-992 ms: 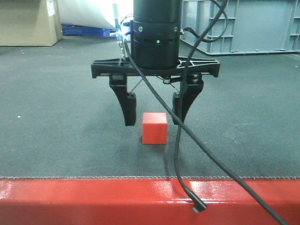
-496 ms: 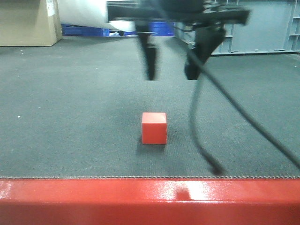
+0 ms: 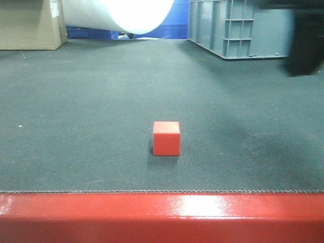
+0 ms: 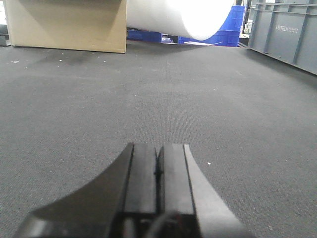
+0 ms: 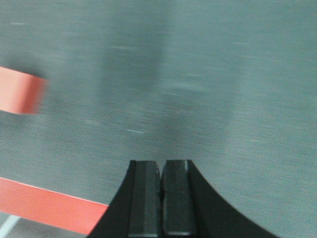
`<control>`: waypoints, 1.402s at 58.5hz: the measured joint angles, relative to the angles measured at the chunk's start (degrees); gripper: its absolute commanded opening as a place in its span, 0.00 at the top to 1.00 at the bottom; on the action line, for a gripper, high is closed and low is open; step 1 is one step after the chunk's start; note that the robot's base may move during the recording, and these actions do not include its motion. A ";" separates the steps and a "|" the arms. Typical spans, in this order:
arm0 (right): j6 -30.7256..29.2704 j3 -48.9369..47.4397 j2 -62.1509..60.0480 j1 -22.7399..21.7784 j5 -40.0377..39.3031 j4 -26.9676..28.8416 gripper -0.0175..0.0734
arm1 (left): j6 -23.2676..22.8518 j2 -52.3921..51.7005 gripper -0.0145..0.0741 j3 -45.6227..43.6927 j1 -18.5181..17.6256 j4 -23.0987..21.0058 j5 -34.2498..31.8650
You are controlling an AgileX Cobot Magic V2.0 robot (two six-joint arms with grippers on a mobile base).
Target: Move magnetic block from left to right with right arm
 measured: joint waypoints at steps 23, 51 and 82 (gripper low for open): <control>-17.14 21.69 -20.88 -15.93 -23.81 7.64 0.74 | 0.00 0.00 0.97 0.00 0.00 0.00 0.00; -17.41 43.52 -51.24 -16.69 -34.63 9.08 0.74 | 0.00 0.00 0.97 0.00 0.00 0.00 0.00; -17.50 47.40 -64.67 -16.73 -34.73 9.08 0.74 | 0.00 0.00 0.97 0.00 0.00 0.00 0.00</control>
